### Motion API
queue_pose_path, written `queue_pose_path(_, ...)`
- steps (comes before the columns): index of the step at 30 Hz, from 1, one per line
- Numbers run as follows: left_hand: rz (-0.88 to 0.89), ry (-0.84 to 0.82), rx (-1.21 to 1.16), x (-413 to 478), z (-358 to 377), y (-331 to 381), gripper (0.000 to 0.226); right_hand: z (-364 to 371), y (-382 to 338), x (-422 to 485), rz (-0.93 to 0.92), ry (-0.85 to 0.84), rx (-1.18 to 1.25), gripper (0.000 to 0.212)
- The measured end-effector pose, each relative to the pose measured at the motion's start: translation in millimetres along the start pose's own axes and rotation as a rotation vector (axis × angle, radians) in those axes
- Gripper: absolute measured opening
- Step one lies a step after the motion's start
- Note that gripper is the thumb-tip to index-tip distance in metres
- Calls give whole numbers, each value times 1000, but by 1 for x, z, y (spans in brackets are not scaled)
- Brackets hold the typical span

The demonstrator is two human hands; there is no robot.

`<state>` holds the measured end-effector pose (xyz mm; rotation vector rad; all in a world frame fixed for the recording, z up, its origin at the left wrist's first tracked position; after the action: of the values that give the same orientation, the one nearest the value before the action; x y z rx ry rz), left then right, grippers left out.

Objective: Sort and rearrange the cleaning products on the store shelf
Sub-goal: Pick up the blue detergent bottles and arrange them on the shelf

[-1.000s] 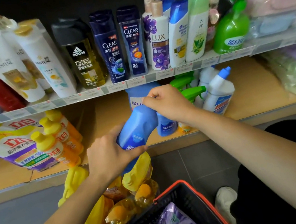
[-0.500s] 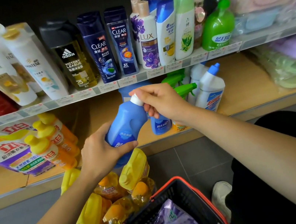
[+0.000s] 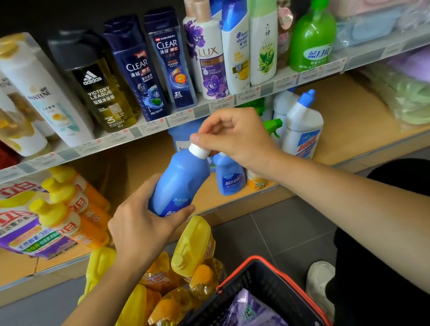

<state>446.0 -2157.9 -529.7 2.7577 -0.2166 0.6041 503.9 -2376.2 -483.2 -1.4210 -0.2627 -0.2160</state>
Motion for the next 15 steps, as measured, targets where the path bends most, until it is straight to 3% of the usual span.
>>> queue_pose_path(5, 70, 148, 86, 0, -3, -4, 63, 1, 1, -4, -2, 59, 28, 21)
queue_pose_path(7, 84, 188, 113, 0, -4, -3, 62, 5, -2, -6, -46, 29, 26, 15)
queue_pose_path(15, 103, 242, 175, -1, -6, -4, 58, 4, -1, -9, -54, 66, 53, 13)
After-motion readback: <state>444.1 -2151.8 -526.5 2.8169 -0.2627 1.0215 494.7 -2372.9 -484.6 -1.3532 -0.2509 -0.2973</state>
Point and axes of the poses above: each hand's wrist, its own x-axis towards the middle knuckle, its own z-axis out of the palm, y = z × x, the point moved 3 cm from there along x, towards the middle knuckle, and after that the axes turned 15 degrees about x, right-handed, at the moved point
